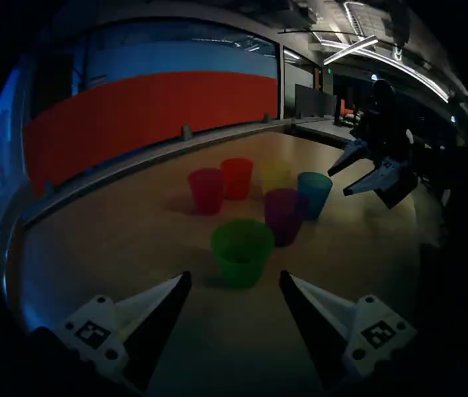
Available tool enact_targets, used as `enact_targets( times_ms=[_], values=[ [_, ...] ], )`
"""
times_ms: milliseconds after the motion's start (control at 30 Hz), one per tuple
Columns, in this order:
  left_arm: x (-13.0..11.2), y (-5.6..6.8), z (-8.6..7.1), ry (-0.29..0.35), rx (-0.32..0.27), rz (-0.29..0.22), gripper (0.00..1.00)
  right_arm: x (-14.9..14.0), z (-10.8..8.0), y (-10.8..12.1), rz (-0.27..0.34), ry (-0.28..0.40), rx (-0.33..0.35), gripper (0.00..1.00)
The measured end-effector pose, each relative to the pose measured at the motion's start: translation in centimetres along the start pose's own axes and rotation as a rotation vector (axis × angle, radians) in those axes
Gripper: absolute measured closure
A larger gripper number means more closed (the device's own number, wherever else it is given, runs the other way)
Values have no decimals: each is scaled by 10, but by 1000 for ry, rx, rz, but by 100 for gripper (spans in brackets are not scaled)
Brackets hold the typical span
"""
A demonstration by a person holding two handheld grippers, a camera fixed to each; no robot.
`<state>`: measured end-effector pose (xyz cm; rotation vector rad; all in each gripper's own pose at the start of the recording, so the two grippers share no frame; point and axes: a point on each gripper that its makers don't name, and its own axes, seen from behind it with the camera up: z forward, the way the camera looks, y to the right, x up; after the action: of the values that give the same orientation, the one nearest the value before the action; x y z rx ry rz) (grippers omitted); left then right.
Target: Pour water
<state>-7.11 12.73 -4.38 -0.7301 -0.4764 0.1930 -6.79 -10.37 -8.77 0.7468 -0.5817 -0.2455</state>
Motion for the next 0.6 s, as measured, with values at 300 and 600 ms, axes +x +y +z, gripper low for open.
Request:
enact_targets(
  times_ms=[300,600],
  values=[
    [7,-11,-9,38,57,-21,0,12,-17,5,11,38,-35,0],
    [23,-25,-25,115,142,-30,1,37,-36,19,40,109,-101,0]
  ],
)
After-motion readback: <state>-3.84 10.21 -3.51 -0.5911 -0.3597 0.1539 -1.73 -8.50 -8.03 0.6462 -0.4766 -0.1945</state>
